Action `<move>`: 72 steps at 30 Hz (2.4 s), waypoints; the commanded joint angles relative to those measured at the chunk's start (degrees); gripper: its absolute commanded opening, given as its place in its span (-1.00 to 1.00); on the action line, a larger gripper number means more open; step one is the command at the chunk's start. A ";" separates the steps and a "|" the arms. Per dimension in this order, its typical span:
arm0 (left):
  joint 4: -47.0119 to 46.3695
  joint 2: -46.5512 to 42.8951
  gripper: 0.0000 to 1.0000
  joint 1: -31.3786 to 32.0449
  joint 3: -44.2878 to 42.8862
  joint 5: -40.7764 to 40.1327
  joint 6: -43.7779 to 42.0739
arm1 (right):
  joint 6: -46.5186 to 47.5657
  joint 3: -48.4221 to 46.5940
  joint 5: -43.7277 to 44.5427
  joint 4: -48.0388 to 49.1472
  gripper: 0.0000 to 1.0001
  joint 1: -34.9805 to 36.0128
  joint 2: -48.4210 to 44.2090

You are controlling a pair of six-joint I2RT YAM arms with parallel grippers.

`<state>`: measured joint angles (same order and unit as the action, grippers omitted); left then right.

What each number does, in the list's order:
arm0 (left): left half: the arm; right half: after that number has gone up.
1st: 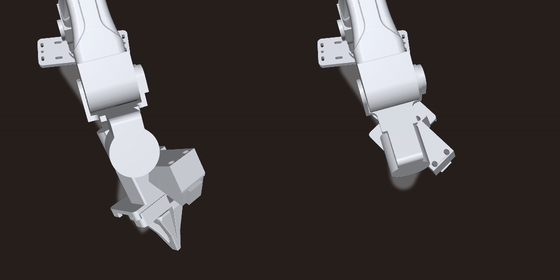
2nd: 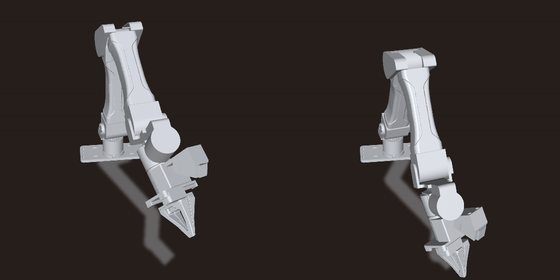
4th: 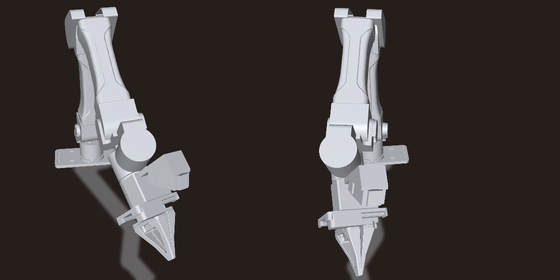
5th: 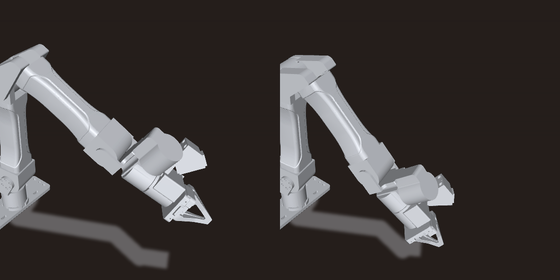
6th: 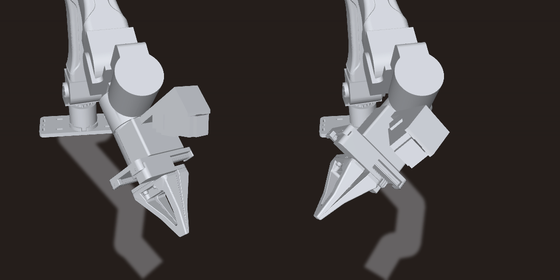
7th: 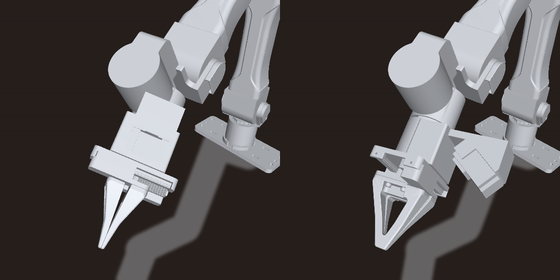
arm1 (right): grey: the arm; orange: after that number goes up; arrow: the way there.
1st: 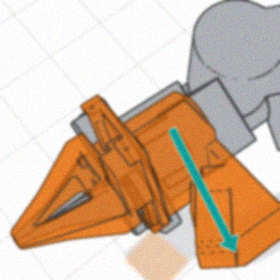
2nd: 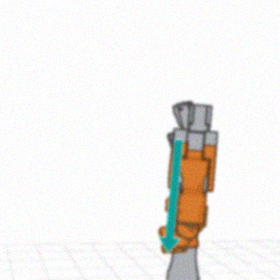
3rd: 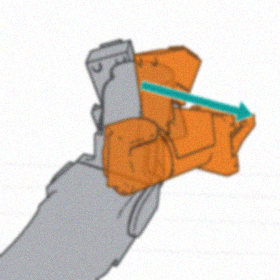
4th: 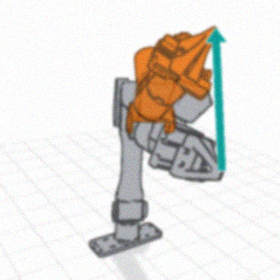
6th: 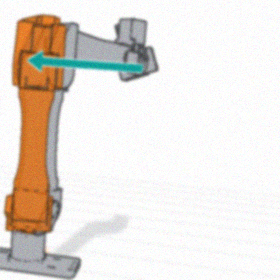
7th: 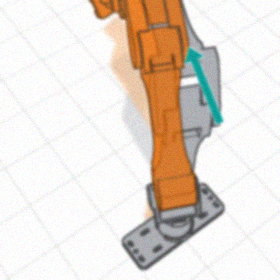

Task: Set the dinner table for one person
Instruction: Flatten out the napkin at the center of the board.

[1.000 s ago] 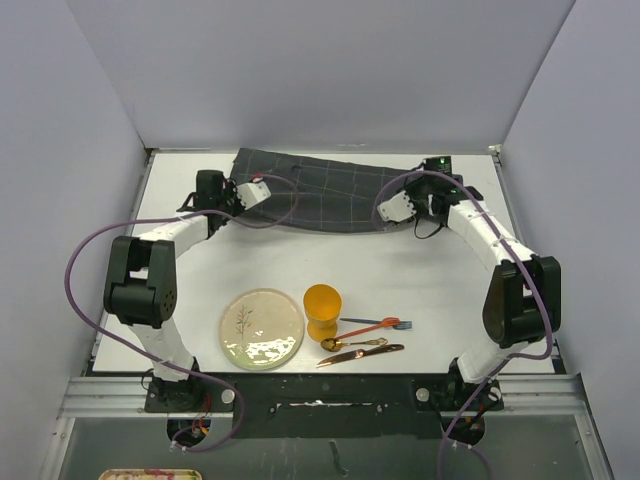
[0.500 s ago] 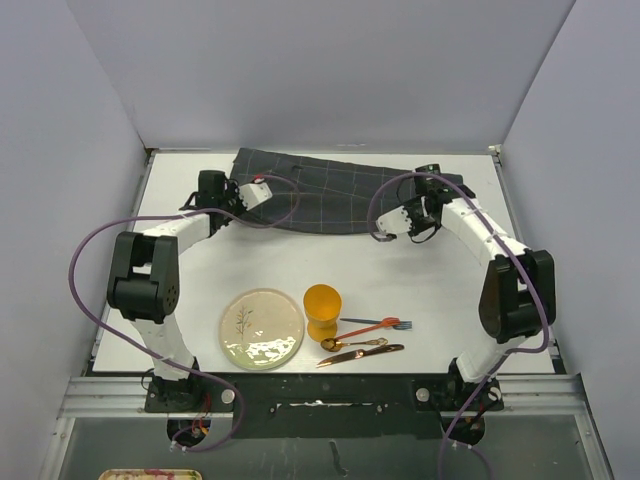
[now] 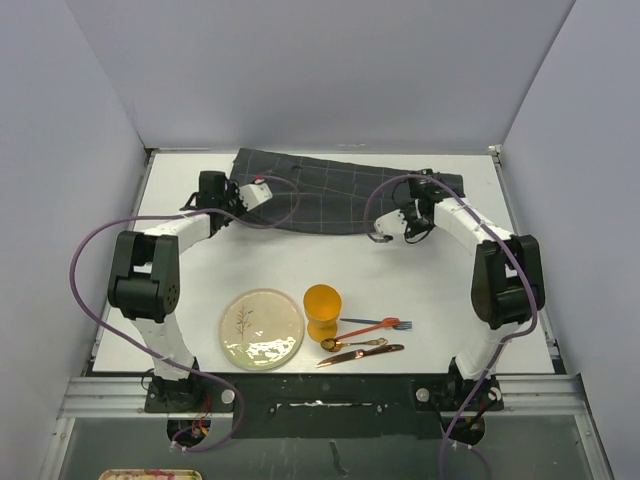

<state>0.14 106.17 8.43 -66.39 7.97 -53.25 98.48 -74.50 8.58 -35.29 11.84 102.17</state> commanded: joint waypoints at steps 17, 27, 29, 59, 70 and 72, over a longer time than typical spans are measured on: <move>-3.55 4.20 -1.00 -0.43 -2.34 -0.06 -1.79 | -0.24 -2.08 4.59 18.86 -0.48 -1.73 8.23; -3.04 4.42 -1.00 -0.63 -2.67 0.02 -2.41 | -1.42 -4.50 5.67 20.81 -1.00 -1.66 10.35; -2.89 4.56 -1.00 -0.60 -2.85 0.03 -2.49 | -1.80 -5.21 5.92 20.90 -1.00 -1.70 10.32; 0.26 3.44 -1.00 -0.60 -4.31 -0.05 -3.61 | -9.43 -6.10 7.87 12.94 -0.49 1.18 7.08; 0.17 4.34 -1.00 -0.69 -4.43 -0.07 -3.96 | -11.32 -8.63 7.95 14.52 -0.39 1.69 12.05; 0.09 4.62 -1.00 -0.69 -4.45 -0.08 -3.89 | -11.56 -8.64 8.11 15.30 -0.39 1.77 12.90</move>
<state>1.08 109.75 8.40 -68.29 7.70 -56.58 88.40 -80.93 15.57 -21.67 12.99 113.71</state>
